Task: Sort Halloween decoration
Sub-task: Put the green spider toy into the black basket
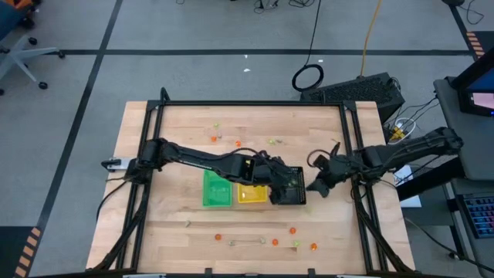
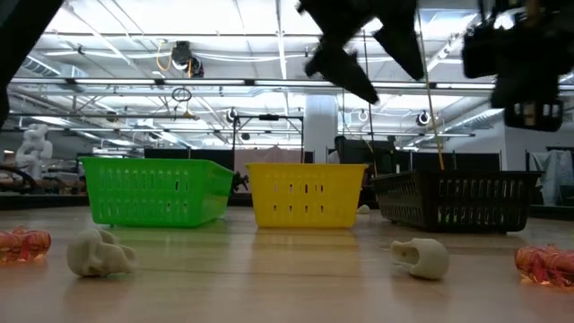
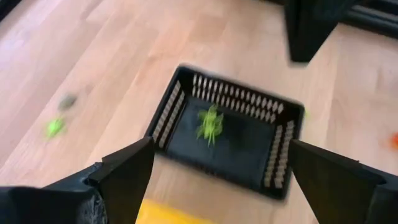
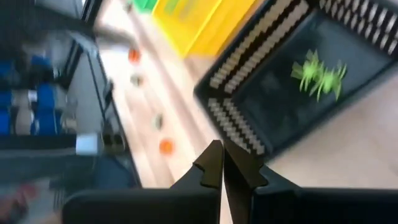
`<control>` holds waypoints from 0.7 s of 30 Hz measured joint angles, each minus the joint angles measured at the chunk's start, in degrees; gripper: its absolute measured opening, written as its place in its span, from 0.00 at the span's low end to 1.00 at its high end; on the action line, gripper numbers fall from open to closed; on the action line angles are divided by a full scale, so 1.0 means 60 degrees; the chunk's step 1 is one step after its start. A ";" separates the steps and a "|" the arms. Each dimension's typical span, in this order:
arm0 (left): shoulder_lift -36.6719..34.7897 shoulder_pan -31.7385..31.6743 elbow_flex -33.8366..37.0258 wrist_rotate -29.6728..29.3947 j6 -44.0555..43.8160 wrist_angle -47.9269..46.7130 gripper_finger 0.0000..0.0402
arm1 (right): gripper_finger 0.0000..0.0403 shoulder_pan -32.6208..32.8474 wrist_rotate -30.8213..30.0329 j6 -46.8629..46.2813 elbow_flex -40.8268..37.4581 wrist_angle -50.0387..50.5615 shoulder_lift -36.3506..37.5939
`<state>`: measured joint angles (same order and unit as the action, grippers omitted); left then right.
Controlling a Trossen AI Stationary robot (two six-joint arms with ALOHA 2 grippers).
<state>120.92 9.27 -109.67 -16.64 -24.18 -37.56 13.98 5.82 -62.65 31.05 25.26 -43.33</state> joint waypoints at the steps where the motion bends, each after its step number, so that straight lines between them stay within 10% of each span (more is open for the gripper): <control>1: -0.0169 0.0023 0.0000 -0.0003 -0.0242 -0.0328 0.92 | 0.00 0.0285 -0.0024 0.0021 0.0000 0.0157 0.0090; 21: -0.1078 0.0483 0.0000 -0.0033 -0.1646 -0.2096 0.92 | 0.42 0.4135 -0.2724 0.2700 0.0000 0.0115 -0.2459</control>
<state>114.45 12.17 -109.67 -16.84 -34.05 -50.13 38.79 -10.52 -46.45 31.05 25.95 -58.09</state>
